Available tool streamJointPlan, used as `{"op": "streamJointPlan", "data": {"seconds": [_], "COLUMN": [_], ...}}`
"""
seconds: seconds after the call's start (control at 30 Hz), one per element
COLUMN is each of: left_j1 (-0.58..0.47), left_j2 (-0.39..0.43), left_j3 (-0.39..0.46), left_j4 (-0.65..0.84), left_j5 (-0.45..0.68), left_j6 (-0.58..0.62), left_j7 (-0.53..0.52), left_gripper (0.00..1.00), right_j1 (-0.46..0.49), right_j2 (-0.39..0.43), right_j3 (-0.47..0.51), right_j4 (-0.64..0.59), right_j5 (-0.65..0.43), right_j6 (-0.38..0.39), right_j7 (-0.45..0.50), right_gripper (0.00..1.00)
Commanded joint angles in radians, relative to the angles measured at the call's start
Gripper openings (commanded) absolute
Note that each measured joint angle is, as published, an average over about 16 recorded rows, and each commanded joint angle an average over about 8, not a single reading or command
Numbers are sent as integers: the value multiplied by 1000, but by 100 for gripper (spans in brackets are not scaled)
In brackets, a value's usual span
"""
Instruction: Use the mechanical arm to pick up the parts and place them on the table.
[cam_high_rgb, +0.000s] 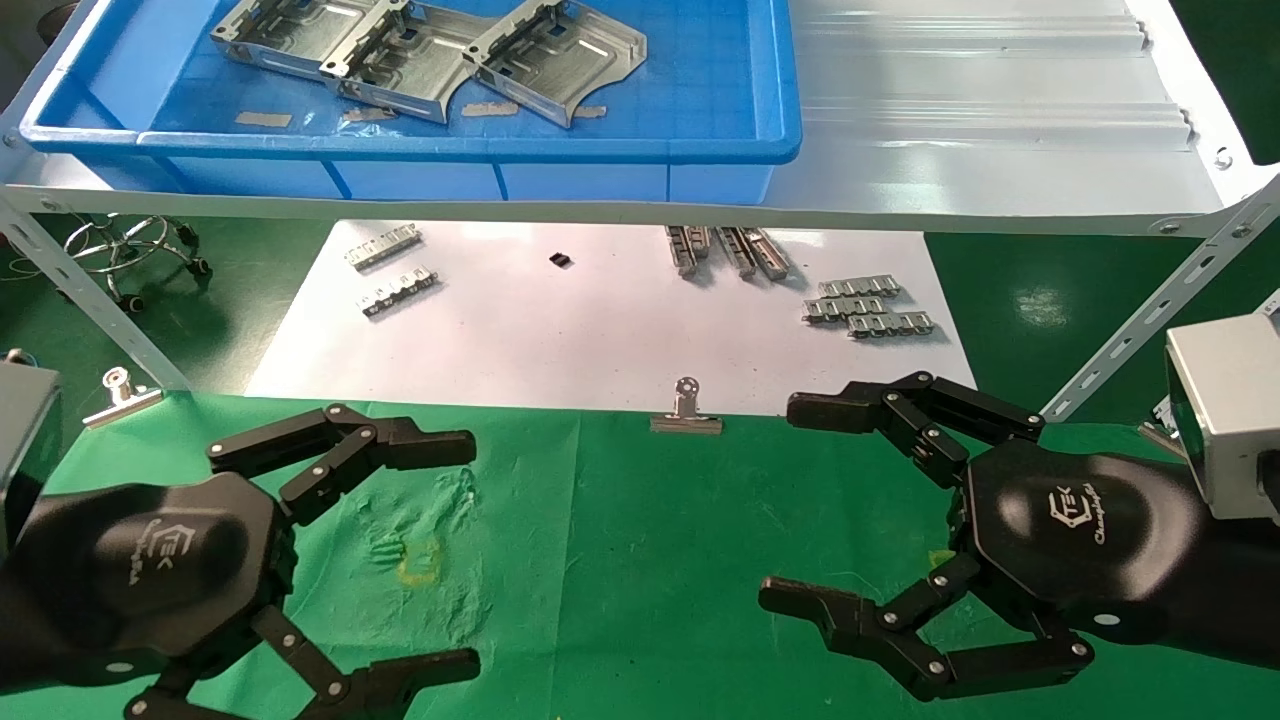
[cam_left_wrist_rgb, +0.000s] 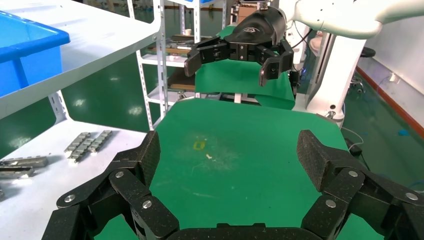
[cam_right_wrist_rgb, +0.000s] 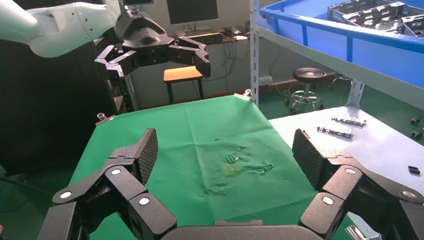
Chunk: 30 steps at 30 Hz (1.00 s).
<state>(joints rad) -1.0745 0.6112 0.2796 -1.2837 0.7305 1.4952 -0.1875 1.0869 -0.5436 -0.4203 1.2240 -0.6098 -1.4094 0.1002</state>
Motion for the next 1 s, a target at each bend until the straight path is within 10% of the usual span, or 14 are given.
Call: {"op": "streamJointPlan", "data": {"seconds": [0.03, 0.33, 0.63, 1.0], "left_j1": [0, 0, -1, -101], "left_j2": [0, 0, 1, 68], "left_j3": [0, 0, -1, 4], "left_j4": [0, 0, 1, 59], "left_j5": [0, 0, 0, 38], "left_j6": [0, 0, -3, -118], "left_j7": [0, 0, -1, -35], "left_gripper": [100, 100, 100, 100], "right_j1": [0, 0, 0, 0], "right_j2": [0, 0, 0, 0], "right_j3": [0, 0, 0, 0], "right_j4": [0, 0, 0, 0], "right_j5": [0, 0, 0, 0], "right_j6": [0, 0, 0, 0], "right_j7": [0, 0, 0, 0], "right_gripper": [100, 97, 0, 0]}}
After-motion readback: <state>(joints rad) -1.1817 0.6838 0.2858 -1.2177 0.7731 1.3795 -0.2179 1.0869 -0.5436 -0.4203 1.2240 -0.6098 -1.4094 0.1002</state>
